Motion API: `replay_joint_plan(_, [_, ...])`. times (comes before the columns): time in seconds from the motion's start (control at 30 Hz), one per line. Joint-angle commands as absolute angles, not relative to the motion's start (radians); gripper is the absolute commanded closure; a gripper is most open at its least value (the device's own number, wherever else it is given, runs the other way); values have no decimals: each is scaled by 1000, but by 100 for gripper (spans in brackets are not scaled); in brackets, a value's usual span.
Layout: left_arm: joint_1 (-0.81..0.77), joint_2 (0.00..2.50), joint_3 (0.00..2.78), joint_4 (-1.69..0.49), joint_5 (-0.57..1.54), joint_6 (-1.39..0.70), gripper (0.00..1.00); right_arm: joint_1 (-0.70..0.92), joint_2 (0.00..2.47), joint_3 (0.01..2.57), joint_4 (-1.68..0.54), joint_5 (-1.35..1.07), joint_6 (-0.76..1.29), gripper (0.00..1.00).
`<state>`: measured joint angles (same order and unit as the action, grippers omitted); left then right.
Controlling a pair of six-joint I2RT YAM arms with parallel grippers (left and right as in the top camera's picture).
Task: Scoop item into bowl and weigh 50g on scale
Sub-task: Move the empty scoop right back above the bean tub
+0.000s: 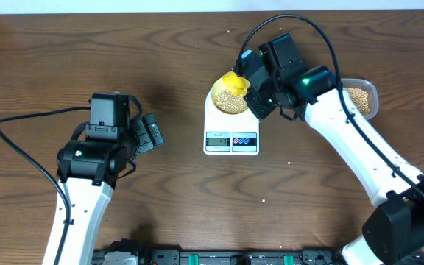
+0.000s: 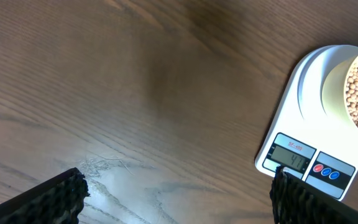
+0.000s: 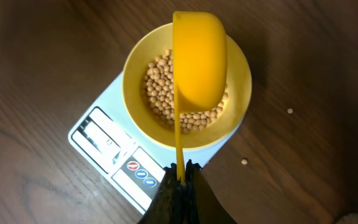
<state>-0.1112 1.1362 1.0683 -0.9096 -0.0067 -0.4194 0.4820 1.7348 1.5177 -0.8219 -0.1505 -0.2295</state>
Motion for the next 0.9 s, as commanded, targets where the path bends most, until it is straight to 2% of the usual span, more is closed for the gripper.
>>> replay_joint_plan(0.0, [-105,1137,1079,-912,-23,-421,4,486,1739,1542,-815,-75,-252,99])
replay_joint_plan(0.4, [-105,1137,1079,-912,-23,-421,4,499,1739,1542,-823,-111,-262,99])
replay_joint_plan(0.63, [-105,1137,1079,-912,-24,-421,4,495,1739,1547,-768,-170,-147,99])
replay_joint_plan(0.87, [-105,1137,1079,-912,-24,-421,4,449,1723,1599,-775,-171,61,99])
